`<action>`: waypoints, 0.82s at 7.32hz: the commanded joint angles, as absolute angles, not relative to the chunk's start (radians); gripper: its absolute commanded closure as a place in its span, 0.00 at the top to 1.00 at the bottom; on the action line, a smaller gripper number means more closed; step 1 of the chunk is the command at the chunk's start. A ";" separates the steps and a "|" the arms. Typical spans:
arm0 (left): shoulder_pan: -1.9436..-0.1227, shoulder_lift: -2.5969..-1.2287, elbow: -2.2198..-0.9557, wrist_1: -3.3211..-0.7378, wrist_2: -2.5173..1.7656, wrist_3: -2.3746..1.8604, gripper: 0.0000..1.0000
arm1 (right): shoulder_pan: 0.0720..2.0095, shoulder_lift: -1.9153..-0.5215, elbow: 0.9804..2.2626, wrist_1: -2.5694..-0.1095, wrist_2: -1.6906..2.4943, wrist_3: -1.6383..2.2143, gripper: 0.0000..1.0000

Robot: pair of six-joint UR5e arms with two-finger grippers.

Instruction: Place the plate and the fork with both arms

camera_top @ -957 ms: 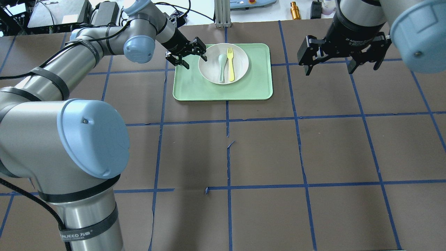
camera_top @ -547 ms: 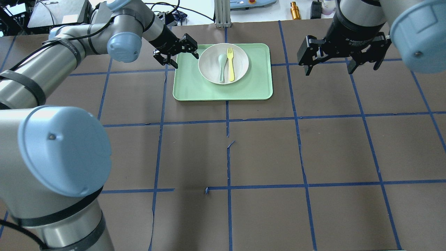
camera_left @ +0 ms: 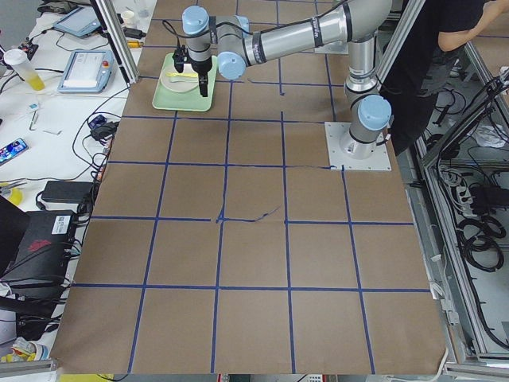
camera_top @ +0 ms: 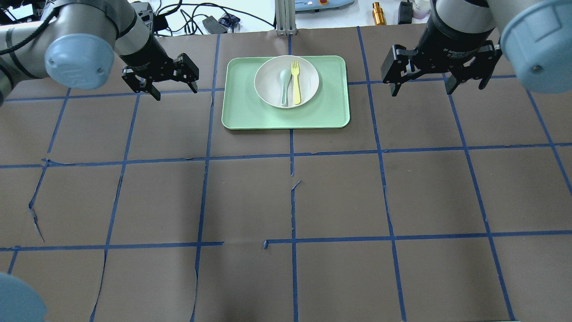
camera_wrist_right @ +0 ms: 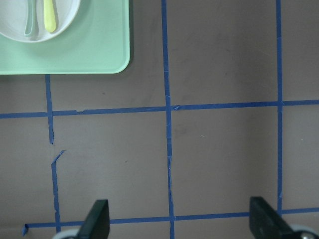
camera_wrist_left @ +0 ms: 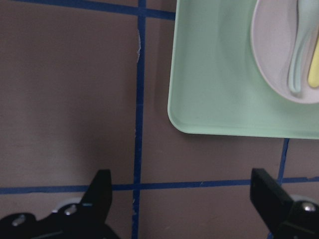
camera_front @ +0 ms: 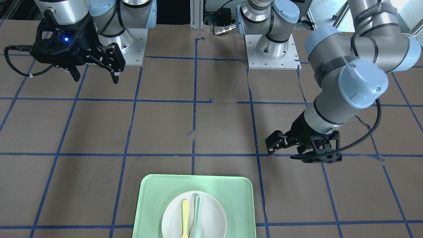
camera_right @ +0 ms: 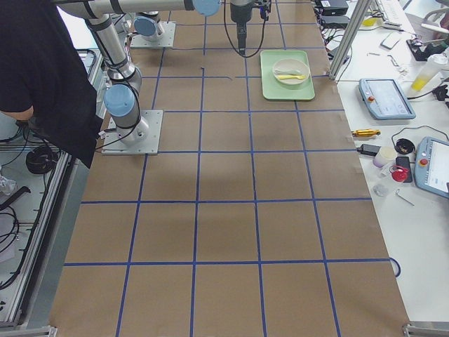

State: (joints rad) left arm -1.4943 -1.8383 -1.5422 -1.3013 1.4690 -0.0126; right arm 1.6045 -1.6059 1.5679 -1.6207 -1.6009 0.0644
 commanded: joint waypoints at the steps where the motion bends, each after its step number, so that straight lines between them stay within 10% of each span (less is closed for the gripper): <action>1: -1.508 -1.715 -1.548 -1.354 1.506 -0.020 1.00 | 1.605 -1.606 1.568 -1.620 -1.601 0.066 1.00; 6: -1.637 -1.643 -1.508 -1.448 1.537 -0.051 1.00 | 1.605 -1.608 1.577 -1.621 -1.608 0.061 1.00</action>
